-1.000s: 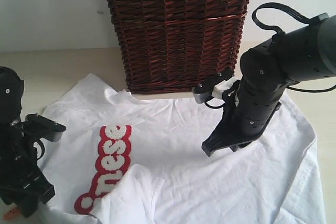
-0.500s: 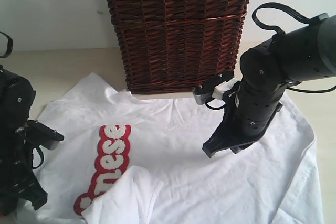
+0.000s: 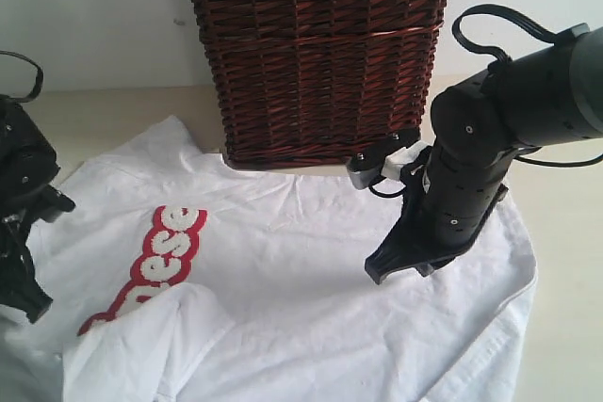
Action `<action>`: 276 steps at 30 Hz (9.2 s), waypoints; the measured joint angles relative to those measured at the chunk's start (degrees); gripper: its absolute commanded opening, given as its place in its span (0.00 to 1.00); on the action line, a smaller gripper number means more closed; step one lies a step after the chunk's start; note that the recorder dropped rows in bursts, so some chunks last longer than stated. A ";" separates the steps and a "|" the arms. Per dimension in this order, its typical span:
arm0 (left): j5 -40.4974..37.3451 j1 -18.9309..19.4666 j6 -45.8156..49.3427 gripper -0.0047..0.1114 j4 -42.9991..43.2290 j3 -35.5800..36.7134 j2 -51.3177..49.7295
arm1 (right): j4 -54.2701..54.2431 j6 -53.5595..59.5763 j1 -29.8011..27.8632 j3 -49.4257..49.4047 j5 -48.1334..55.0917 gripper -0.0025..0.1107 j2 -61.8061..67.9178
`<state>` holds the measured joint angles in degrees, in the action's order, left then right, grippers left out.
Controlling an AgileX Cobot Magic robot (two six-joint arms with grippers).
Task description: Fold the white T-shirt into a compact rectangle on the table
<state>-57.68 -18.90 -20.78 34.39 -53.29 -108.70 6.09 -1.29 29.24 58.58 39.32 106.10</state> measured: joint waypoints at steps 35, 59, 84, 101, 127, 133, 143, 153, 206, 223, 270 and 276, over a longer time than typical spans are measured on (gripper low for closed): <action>13.90 -15.51 42.90 0.39 -51.62 -2.16 6.30 | 18.80 -15.86 0.55 -0.99 13.84 0.02 6.83; -12.62 -22.56 47.98 0.07 -52.09 4.68 21.43 | 18.70 -15.76 0.35 -0.99 13.20 0.02 6.72; -11.18 -27.35 45.59 0.09 -58.17 3.74 16.48 | 18.39 -15.76 0.24 -0.99 12.04 0.02 6.61; -12.01 -39.49 38.25 0.40 -62.12 19.20 25.84 | 18.39 -15.76 0.24 -0.99 12.04 0.02 6.51; 8.35 2.65 5.53 0.04 -25.41 6.71 5.31 | -5.34 0.25 0.24 -9.02 8.64 0.02 0.13; 8.10 2.66 6.62 0.04 -25.41 5.42 5.18 | 3.34 -8.51 0.24 -12.56 18.30 0.02 0.10; 5.74 2.66 12.43 0.04 -30.16 4.10 5.63 | 6.11 -11.98 0.24 -12.26 7.15 0.02 -9.02; 8.28 2.34 46.45 0.04 -66.97 0.90 12.16 | 8.51 -14.71 0.24 -8.46 6.73 0.02 0.16; 17.34 13.71 20.78 0.04 -42.14 -14.40 6.77 | 0.84 -14.48 21.68 -19.08 2.43 0.02 -6.89; 18.94 10.94 25.39 0.04 -46.91 -13.99 5.80 | 0.56 -21.82 21.81 -24.81 14.19 0.40 -19.69; 17.66 10.94 33.81 0.04 -55.57 -13.99 5.80 | 4.07 -17.09 21.81 -24.81 13.15 0.03 -10.97; 17.66 10.94 33.81 0.04 -55.57 -13.99 5.80 | 5.41 -17.49 21.81 -24.32 16.72 0.02 -11.41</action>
<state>-40.02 -7.96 13.03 -21.18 -67.28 -102.89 11.50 -18.78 51.05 34.26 56.03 94.69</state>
